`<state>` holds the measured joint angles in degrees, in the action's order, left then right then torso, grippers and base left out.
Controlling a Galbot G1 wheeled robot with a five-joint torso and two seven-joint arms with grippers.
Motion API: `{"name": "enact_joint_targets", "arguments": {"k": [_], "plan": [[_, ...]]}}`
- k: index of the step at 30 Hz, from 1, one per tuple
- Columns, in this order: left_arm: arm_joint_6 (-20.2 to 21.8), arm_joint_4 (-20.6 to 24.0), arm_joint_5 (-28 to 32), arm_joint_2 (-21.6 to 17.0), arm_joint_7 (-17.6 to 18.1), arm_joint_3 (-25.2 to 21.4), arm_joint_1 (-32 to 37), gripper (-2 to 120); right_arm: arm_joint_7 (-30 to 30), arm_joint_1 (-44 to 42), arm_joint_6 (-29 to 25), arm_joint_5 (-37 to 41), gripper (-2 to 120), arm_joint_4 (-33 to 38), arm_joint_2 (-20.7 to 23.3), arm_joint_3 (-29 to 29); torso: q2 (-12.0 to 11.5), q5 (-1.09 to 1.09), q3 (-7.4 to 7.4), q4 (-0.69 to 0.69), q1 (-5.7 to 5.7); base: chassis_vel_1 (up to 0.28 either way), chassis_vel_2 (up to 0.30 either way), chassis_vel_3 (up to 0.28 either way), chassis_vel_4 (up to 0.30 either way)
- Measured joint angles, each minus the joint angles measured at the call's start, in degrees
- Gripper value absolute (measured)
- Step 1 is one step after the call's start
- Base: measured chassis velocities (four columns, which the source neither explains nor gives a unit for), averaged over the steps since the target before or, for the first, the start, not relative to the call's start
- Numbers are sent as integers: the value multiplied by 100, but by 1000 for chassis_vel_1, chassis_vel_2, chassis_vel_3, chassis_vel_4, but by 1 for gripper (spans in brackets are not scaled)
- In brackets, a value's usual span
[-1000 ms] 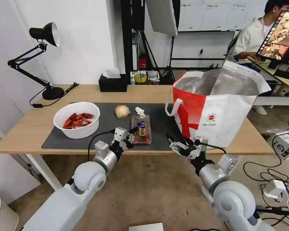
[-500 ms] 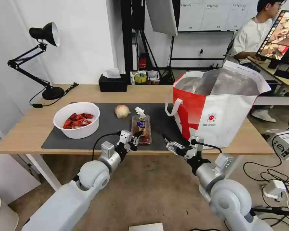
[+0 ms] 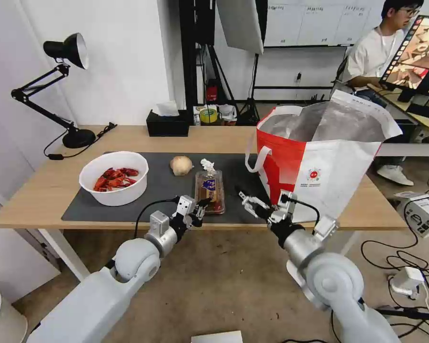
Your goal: Pick up the trash from the table and place it into the takeout bag.
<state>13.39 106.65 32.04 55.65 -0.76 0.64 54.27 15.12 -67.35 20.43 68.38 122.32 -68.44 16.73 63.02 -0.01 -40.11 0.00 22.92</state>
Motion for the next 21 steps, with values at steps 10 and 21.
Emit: {"name": "enact_joint_targets", "arguments": {"k": [10,21], "plan": [[-25,-61,13,-65,-6,-7,-29,0,617,1034,179,807,100,-844,-155,-356,0,0,0,-1,0,0,0,0,0],[-37,-85,22,-21,-10,16,-48,0,1233,1773,777,1216,100,-1539,-354,-592,0,0,0,0,0,0,0,0,0]]}}
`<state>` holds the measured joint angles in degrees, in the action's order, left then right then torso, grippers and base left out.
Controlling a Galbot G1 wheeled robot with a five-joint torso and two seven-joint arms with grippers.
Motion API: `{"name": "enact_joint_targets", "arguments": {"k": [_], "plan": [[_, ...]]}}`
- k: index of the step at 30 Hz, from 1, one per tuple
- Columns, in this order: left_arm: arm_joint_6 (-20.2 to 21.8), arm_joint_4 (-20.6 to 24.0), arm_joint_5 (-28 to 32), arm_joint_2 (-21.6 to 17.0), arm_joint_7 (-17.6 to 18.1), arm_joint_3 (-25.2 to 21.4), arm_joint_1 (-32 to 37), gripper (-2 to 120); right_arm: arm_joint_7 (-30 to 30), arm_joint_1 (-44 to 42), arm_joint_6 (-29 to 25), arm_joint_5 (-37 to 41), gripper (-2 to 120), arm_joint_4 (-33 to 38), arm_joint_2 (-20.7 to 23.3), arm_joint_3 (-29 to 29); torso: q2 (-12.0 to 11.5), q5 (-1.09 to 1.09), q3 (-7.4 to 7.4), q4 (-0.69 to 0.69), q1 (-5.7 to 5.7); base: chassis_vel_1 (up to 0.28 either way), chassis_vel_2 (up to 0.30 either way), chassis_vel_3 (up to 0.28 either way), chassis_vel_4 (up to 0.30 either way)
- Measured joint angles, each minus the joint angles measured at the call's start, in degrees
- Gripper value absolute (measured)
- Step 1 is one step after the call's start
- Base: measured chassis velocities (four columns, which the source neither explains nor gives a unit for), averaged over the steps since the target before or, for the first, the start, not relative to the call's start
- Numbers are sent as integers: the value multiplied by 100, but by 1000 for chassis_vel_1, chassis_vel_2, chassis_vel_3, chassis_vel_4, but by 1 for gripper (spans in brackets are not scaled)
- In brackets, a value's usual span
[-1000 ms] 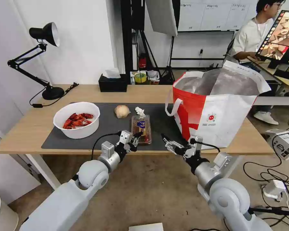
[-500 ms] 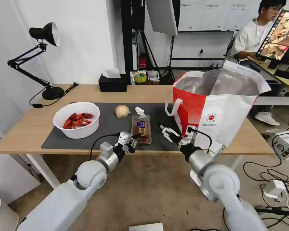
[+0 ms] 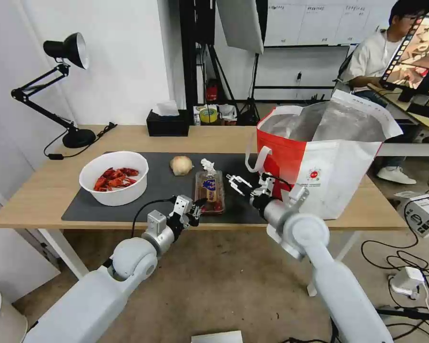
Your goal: Pick up the trash from the table and place it into the takeout bag.
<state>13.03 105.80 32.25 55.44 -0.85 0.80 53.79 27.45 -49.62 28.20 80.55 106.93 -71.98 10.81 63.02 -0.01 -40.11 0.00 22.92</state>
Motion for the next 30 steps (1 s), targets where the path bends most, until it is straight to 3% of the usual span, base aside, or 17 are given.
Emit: {"name": "enact_joint_targets", "arguments": {"k": [13,30], "plan": [[-3,-33,64,-137,6,89,-91,0,252,404,577,399,100,-449,-165,-73,0,1,0,0,0,0,0,0,0],[-31,2,90,-119,18,-22,40,0,703,984,882,520,100,-873,-445,-321,0,0,0,0,0,0,0,0,0]]}}
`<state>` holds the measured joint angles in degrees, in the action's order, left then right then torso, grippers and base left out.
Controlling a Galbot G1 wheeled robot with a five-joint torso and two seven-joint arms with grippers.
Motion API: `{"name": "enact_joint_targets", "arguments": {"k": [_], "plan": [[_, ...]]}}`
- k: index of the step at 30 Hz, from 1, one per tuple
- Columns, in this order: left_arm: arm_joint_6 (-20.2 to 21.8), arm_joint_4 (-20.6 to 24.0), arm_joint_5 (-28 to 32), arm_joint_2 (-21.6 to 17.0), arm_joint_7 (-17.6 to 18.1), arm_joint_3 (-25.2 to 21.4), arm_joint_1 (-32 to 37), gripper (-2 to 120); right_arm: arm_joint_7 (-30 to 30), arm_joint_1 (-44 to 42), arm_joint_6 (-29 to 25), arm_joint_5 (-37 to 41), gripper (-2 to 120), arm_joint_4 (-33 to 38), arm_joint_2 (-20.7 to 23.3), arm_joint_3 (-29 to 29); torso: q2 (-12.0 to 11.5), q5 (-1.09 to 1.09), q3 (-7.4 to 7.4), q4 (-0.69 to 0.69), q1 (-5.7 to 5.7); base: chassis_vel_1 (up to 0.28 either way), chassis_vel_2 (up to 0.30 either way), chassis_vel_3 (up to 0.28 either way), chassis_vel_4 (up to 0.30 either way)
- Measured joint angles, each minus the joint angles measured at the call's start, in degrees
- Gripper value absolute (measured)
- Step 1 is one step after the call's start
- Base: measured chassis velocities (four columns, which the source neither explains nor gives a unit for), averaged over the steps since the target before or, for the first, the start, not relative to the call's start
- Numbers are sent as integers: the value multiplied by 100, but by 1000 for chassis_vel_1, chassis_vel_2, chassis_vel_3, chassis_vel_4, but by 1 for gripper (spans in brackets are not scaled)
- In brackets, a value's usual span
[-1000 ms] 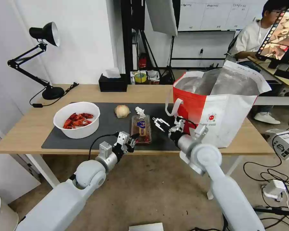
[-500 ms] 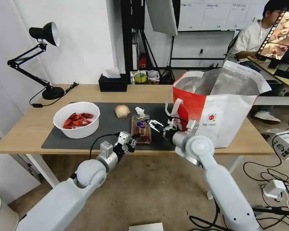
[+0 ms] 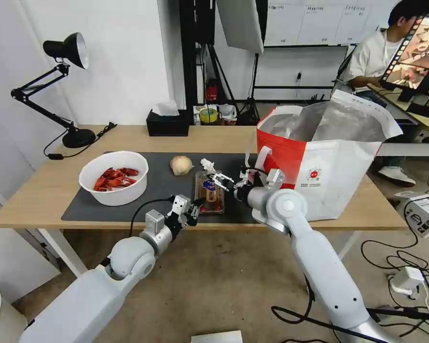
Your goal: Pick up the trash from the table and place it into the takeout bag.
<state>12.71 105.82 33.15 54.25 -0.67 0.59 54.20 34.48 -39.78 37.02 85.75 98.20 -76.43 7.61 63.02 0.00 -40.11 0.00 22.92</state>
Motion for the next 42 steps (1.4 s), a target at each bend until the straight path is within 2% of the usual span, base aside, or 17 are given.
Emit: {"name": "enact_joint_targets", "arguments": {"k": [8,10,13,31,34,36,37,42], "plan": [[-14,-18,9,49,1,7,-17,0,227,171,68,20,100,-185,-120,-72,0,0,0,0,0,0,0,0,0],[-14,-38,33,61,11,21,-56,0,503,233,123,138,100,-251,-184,-81,0,0,0,0,0,0,0,0,0],[-14,-40,53,62,14,37,-69,0,590,261,178,211,100,-311,-225,-88,0,0,0,0,0,0,0,0,0],[-39,-11,77,142,27,23,-30,0,683,433,342,423,100,-622,-439,-88,0,0,0,0,0,0,0,0,0],[-39,-6,77,174,33,12,-32,0,705,454,404,484,95,-642,-410,-94,0,0,0,0,0,0,0,0,0],[-46,-3,76,185,35,4,-32,0,793,469,429,563,84,-643,-363,-129,0,0,0,0,0,0,0,0,0],[-46,-3,76,185,35,4,-32,0,793,469,429,563,84,-643,-363,-129,0,0,0,0,0,0,0,0,0],[-86,-2,77,190,35,-1,-34,0,887,493,436,683,64,-661,-273,-174,0,1,0,0,0,0,0,0,0]]}}
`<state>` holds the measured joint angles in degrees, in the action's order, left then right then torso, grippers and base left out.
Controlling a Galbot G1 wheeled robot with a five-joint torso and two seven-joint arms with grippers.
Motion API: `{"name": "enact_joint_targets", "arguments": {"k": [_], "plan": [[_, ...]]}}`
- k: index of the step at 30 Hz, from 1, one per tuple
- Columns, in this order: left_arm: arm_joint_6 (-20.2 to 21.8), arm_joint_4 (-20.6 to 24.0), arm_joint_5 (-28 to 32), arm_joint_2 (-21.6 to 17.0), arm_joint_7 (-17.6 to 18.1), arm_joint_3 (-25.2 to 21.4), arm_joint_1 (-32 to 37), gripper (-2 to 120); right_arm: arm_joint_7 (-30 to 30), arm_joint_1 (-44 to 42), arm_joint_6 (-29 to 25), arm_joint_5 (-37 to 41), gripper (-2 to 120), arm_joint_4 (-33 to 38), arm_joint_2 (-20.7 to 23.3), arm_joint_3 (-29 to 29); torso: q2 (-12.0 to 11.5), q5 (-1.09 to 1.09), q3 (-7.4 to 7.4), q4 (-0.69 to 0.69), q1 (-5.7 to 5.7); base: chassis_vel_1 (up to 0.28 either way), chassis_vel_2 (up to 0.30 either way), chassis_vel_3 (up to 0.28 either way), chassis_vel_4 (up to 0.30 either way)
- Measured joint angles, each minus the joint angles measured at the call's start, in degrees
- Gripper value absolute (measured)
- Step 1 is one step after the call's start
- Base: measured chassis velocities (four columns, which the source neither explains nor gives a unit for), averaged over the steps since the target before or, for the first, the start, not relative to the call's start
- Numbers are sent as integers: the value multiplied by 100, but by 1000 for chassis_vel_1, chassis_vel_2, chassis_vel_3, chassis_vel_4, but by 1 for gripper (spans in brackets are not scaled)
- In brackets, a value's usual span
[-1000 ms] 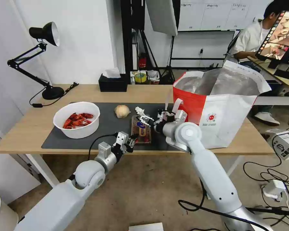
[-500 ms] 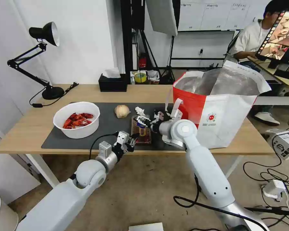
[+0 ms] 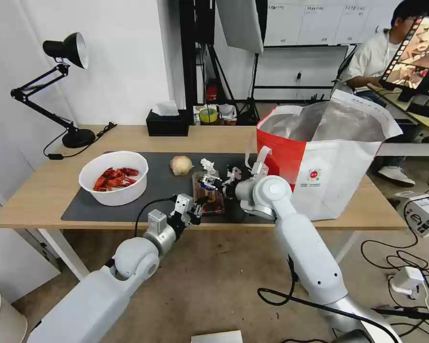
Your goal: Pick up the trash from the table and place it into the takeout bag.
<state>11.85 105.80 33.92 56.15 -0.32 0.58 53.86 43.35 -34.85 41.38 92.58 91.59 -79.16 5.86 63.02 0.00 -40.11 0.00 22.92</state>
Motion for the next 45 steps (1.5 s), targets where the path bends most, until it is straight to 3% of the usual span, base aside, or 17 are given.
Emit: {"name": "enact_joint_targets", "arguments": {"k": [18,30,40,45], "plan": [[-102,2,35,-48,-3,-50,21,0,23,-6,-1,32,0,-12,90,50,0,0,0,0,0,0,0,0,0],[-133,183,62,-172,-22,-364,252,0,7,-72,-6,37,0,20,110,125,0,0,0,0,0,0,0,0,0],[-181,611,78,-346,-29,-815,830,0,-121,-82,-20,55,0,121,68,225,0,0,0,0,0,0,0,0,0],[-196,813,52,-338,-23,-1052,1129,18,-151,-139,-27,75,0,260,97,266,0,0,0,0,0,0,0,0,0]]}}
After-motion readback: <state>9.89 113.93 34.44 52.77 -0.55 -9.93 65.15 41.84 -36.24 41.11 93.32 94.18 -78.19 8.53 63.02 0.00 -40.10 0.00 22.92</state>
